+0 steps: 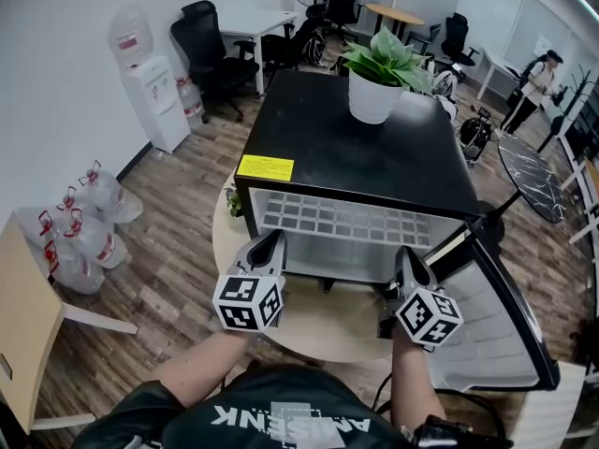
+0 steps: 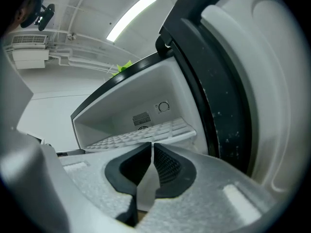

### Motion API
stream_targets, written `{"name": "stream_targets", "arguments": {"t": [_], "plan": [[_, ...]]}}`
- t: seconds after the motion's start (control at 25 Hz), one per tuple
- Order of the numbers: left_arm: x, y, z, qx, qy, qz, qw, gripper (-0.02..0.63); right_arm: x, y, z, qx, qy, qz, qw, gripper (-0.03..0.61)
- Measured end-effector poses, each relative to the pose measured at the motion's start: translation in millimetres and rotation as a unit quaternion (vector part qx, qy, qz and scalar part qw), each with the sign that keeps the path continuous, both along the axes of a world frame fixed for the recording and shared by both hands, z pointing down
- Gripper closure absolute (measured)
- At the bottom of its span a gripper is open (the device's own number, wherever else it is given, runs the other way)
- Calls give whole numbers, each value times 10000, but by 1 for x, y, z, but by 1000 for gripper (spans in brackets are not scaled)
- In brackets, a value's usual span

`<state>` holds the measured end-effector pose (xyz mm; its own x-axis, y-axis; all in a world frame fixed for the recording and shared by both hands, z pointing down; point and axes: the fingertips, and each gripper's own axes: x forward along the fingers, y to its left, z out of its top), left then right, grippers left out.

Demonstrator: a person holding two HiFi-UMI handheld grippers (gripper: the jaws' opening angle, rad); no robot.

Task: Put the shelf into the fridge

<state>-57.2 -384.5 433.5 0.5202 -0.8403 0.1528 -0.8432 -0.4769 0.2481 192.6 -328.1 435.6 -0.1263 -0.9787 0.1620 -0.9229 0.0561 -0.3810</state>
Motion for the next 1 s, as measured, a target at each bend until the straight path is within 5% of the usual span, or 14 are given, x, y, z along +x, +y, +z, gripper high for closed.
{"name": "stream_targets", "arguments": {"t": [1.0], "plan": [[20,-26,-4,90,-395,-200,9990,604,7,-34,-2,5,-205,-87,9998,555]]}}
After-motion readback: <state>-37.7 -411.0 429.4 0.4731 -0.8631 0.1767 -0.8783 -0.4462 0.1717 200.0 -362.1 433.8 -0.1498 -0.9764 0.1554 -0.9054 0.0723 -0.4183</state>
